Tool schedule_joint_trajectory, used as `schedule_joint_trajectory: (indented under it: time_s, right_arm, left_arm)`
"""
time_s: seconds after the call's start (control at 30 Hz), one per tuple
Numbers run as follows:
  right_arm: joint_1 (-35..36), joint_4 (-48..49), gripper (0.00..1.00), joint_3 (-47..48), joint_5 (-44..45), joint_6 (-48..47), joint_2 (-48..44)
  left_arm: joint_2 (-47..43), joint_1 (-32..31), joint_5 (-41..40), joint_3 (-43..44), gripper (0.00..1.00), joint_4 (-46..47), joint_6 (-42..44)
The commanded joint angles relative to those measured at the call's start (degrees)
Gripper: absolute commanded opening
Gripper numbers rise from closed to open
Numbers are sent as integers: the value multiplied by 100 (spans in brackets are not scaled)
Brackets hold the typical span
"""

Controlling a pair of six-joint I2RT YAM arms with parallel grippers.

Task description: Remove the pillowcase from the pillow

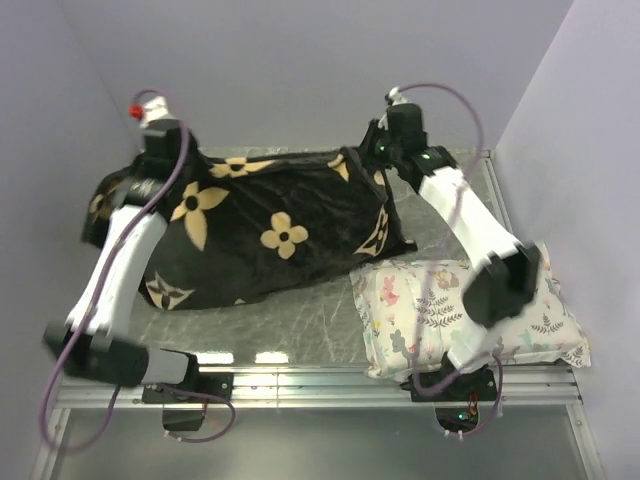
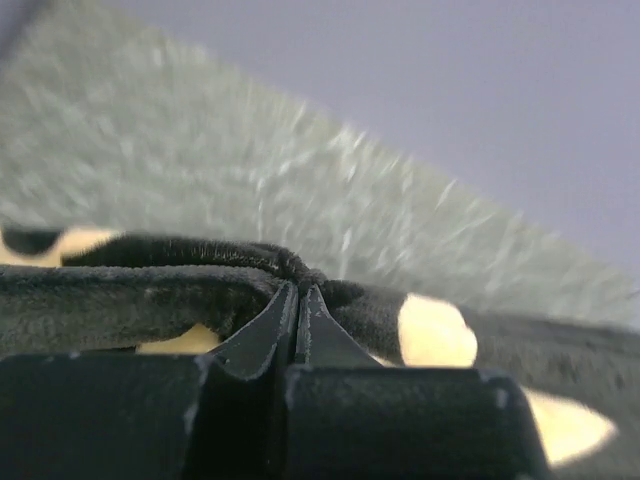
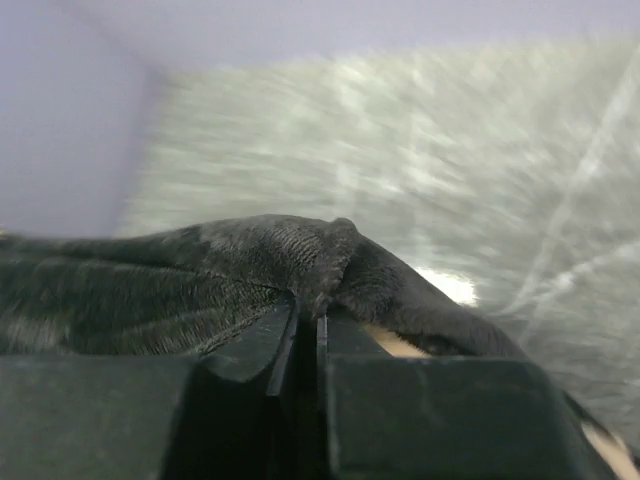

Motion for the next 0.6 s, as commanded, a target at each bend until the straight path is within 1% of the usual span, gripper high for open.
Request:
schedule_joint_trajectory:
  time_s: [0.0,0.03,0.1,0.13,0.17,0.23,0.27,0.3,0.37,0.5,0.57]
  right_arm:
    - [-485,-320,15,480,114,181,1265]
    - [-572,-355,26,594,-35,226,1659]
    - [-591,-312,40,806,-80,375,1821]
    - [-565,-199,55,780,-107,419,1778]
    - [-556,-23,62,754,-81,454,1725]
    - [-512,-39,74,902,24,490,1593]
    - [-459,-161,77,1190,173,446,1540]
    - [-424,-258,77,1367,313,420,1540]
    - [-371,-434,82,1780,603,367,1382]
    - [-152,-356,89,1817,1078,166,716]
    - [-55,-294,89,1677,1132,77,504]
  left_arm:
    - [1019,51,484,191,1,240,122]
    - [1204,42,554,227,0,240,105]
    - [1590,42,678,253,0,240,8]
    - [1653,42,704,158,0,388,-10]
    - [1689,42,730,113,0,451,-71]
    - [1794,42,783,86,1,521,-115]
    - [1899,42,775,104,0,495,-150]
    - [1935,42,809,121,1,495,-168]
    - [2014,42,810,139,1,478,-229]
    - [1979,42,924,-159,1,758,-493]
    - [1979,42,907,-283,0,776,-598]
